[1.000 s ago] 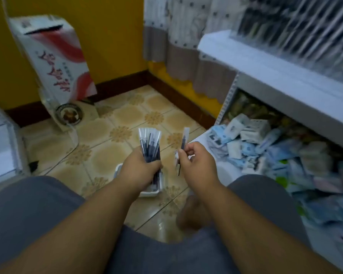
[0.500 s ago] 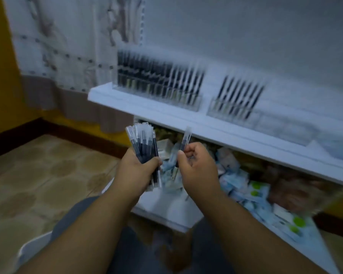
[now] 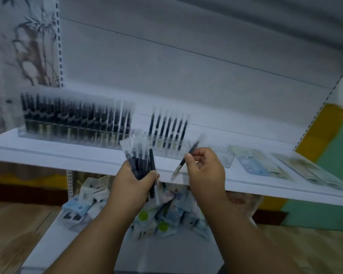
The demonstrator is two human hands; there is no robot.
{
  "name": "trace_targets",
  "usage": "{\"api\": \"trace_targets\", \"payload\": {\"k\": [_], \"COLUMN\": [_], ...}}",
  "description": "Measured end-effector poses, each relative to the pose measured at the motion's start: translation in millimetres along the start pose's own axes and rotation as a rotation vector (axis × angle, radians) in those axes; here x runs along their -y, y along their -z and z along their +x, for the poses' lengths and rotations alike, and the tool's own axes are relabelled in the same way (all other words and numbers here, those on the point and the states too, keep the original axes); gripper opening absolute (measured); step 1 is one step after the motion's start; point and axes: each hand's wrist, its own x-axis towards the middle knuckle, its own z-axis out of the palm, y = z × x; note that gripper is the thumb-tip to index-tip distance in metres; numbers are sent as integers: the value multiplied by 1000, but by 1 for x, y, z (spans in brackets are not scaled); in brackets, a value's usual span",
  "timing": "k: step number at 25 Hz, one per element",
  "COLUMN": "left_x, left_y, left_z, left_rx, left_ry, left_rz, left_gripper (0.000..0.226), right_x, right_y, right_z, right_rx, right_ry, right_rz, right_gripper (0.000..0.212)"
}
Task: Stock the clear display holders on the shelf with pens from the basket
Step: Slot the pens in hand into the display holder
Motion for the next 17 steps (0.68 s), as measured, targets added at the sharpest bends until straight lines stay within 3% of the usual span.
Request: {"api": "trace_targets", "payload": {"k": [6, 17], "left_x": [-7, -11], "left_y": [-30, -47], "left_z": [29, 59], "left_rx": [13, -2], "left_ry": [3, -15], "left_rz": [21, -32], "left_gripper": [18, 16], "right_x": [-11, -20], "right_y": [11, -14], "right_z": [94, 142], "right_rx": [-149, 40], "right_ry": [-4, 137], "right_rz": [-22, -212], "right_gripper": [10, 11]}}
